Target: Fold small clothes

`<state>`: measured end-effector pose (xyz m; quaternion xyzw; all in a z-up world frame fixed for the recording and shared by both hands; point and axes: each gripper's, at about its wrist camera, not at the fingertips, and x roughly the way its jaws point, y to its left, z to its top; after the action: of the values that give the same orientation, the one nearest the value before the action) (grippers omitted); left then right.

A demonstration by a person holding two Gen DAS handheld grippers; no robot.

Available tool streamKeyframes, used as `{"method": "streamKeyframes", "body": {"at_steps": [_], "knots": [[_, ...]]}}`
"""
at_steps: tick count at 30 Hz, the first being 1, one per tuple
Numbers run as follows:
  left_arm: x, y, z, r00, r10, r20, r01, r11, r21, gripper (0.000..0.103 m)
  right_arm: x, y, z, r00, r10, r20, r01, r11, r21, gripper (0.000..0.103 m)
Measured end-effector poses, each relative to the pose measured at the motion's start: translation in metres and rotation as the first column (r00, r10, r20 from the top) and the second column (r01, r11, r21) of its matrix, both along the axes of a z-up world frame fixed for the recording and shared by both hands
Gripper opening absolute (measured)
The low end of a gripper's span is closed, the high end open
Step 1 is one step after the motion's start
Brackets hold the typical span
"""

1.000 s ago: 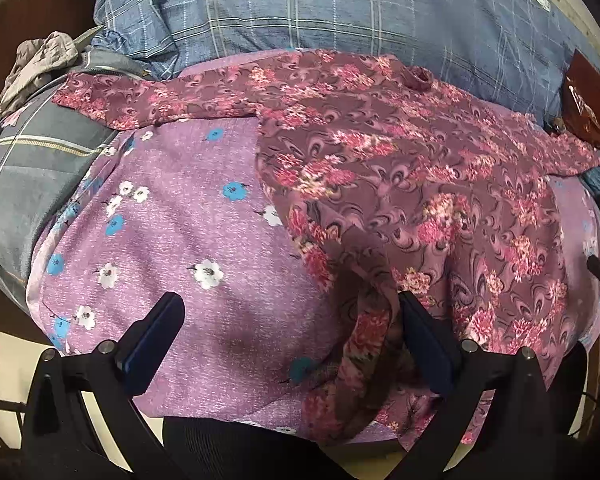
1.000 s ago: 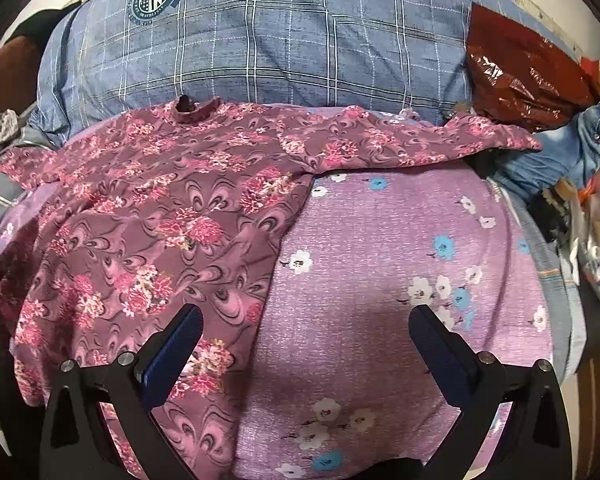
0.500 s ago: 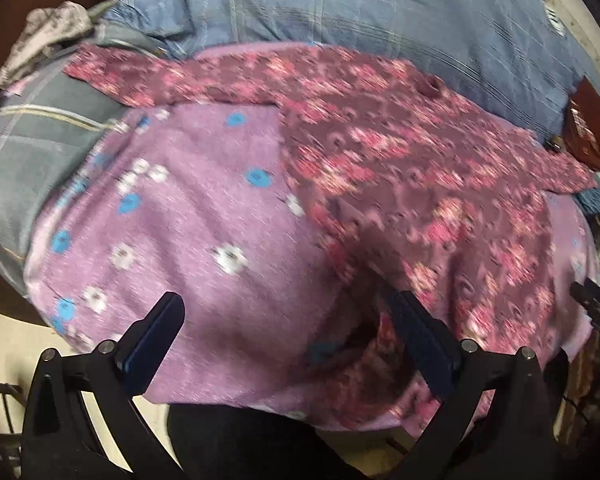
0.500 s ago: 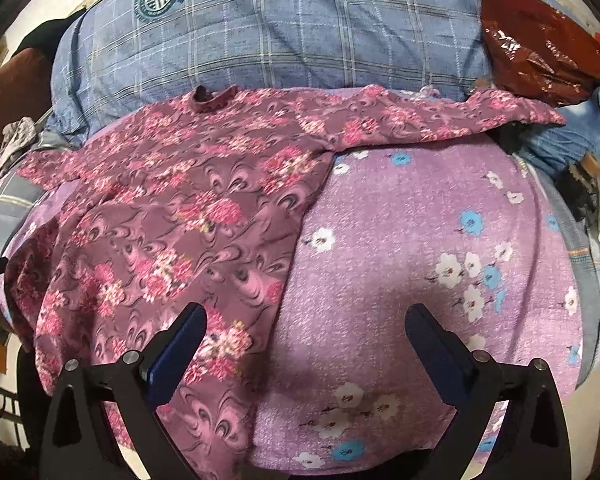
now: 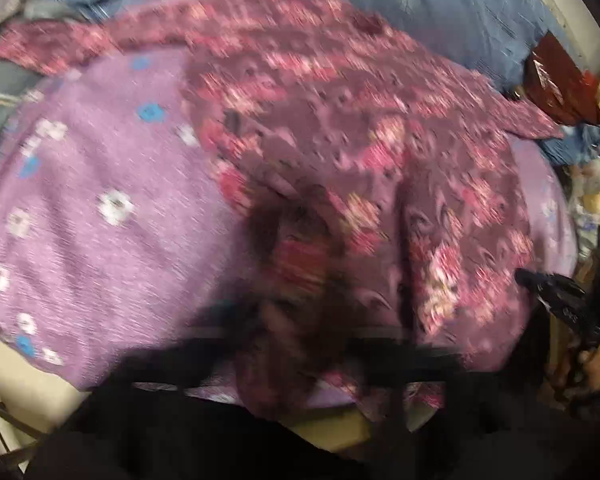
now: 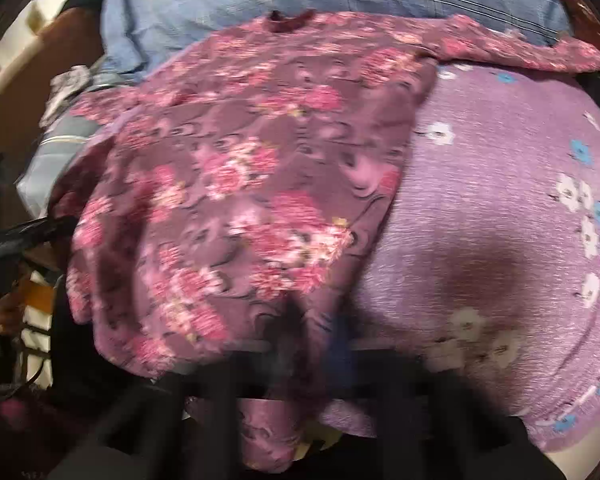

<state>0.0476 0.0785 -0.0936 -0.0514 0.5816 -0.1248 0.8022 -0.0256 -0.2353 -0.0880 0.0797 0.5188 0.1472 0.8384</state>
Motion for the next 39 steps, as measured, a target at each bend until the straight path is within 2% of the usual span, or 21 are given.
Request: {"method": "streamKeyframes", "body": {"at_steps": [2, 5, 7, 9, 12, 15, 17, 18, 19, 20, 21, 22, 24, 26, 31, 33, 35, 36, 37, 38, 39], "knots": [[-0.006, 0.010, 0.010, 0.999, 0.040, -0.002, -0.040, 0.999, -0.022, 0.006, -0.009, -0.004, 0.014, 0.999, -0.001, 0.055, 0.000, 1.000, 0.028, 0.004], [-0.028, 0.026, 0.043, 0.994, 0.062, 0.086, -0.062, 0.998, -0.001, 0.006, -0.027, -0.025, 0.049, 0.987, -0.040, 0.155, 0.031, 0.998, 0.056, 0.003], [-0.034, 0.040, 0.048, 0.994, 0.075, 0.077, -0.074, 0.997, -0.014, 0.007, -0.037, -0.050, 0.067, 0.978, -0.092, 0.186, 0.080, 0.994, 0.073, 0.003], [-0.034, 0.049, 0.033, 0.995, 0.102, 0.013, -0.102, 0.995, -0.023, 0.012, -0.041, -0.069, 0.063, 0.978, -0.131, 0.162, 0.124, 0.991, 0.056, 0.003], [-0.030, 0.058, -0.004, 0.984, 0.147, -0.105, -0.142, 0.989, 0.049, 0.014, -0.035, -0.075, 0.025, 0.989, -0.146, 0.024, 0.145, 0.989, 0.032, 0.004], [-0.031, 0.068, 0.000, 0.982, 0.151, -0.109, -0.148, 0.988, 0.035, 0.014, -0.028, -0.068, 0.012, 0.989, -0.148, -0.024, 0.148, 0.989, -0.011, 0.010], [-0.026, 0.071, 0.017, 0.988, 0.151, -0.036, -0.149, 0.987, 0.062, 0.023, -0.027, -0.068, 0.028, 0.987, -0.158, 0.021, 0.158, 0.987, -0.007, 0.011], [-0.024, 0.073, 0.025, 0.987, 0.158, -0.001, -0.157, 0.985, 0.074, 0.041, -0.024, -0.069, 0.037, 0.986, -0.158, 0.048, 0.158, 0.987, 0.006, 0.014], [-0.022, 0.076, 0.036, 0.983, 0.175, 0.045, -0.178, 0.982, 0.070, 0.061, -0.020, -0.072, 0.049, 0.983, -0.164, 0.080, 0.163, 0.986, 0.026, 0.023], [-0.021, 0.078, 0.041, 0.980, 0.187, 0.075, -0.191, 0.980, 0.055, 0.068, -0.016, -0.073, 0.055, 0.979, -0.175, 0.103, 0.173, 0.984, 0.035, 0.030], [-0.018, 0.078, 0.045, 0.978, 0.188, 0.094, -0.193, 0.980, 0.039, 0.079, -0.012, -0.074, 0.062, 0.973, -0.192, 0.132, 0.188, 0.981, 0.041, 0.042], [-0.016, 0.074, 0.042, 0.981, 0.171, 0.091, -0.175, 0.984, 0.043, 0.084, -0.003, -0.072, 0.064, 0.968, -0.204, 0.148, 0.201, 0.979, 0.038, 0.051], [-0.010, 0.069, 0.030, 0.989, 0.139, 0.052, -0.143, 0.985, 0.101, 0.084, 0.013, -0.068, 0.061, 0.965, -0.224, 0.140, 0.222, 0.975, 0.028, 0.056], [-0.014, 0.064, 0.009, 0.995, 0.101, -0.006, -0.099, 0.984, 0.148, 0.083, 0.026, -0.064, 0.045, 0.967, -0.245, 0.067, 0.244, 0.969, 0.021, 0.056], [-0.039, 0.072, -0.008, 1.000, 0.017, -0.016, -0.016, 0.997, 0.082, 0.083, 0.004, -0.058, 0.024, 0.994, -0.107, -0.027, 0.109, 0.992, 0.066, 0.055], [-0.042, 0.066, -0.014, 1.000, 0.007, -0.022, -0.006, 0.998, 0.063, 0.083, -0.005, -0.057, 0.017, 0.995, -0.062, -0.081, 0.069, 0.995, 0.078, 0.061], [-0.041, 0.062, -0.019, 1.000, 0.022, -0.006, -0.022, 0.998, 0.064, 0.082, -0.019, -0.052, 0.007, 0.990, -0.001, -0.140, 0.012, 0.997, 0.077, 0.064], [-0.039, 0.060, -0.020, 1.000, 0.026, 0.002, -0.026, 0.998, 0.061, 0.064, -0.023, -0.048, 0.003, 0.988, 0.022, -0.154, -0.012, 0.997, 0.070, 0.064], [-0.037, 0.057, -0.022, 1.000, 0.018, -0.004, -0.018, 0.999, 0.049, 0.025, -0.030, -0.040, -0.004, 0.984, 0.057, -0.167, -0.048, 0.997, 0.062, 0.059], [-0.036, 0.054, -0.024, 0.999, -0.013, -0.042, 0.013, 1.000, 0.001, 0.009, -0.034, -0.035, -0.007, 0.982, 0.080, -0.169, -0.072, 0.996, 0.057, 0.030], [-0.037, 0.052, -0.022, 0.998, -0.015, -0.055, 0.014, 1.000, -0.013, 0.005, -0.039, -0.026, -0.009, 0.978, 0.122, -0.166, -0.116, 0.992, 0.050, 0.006]]}}
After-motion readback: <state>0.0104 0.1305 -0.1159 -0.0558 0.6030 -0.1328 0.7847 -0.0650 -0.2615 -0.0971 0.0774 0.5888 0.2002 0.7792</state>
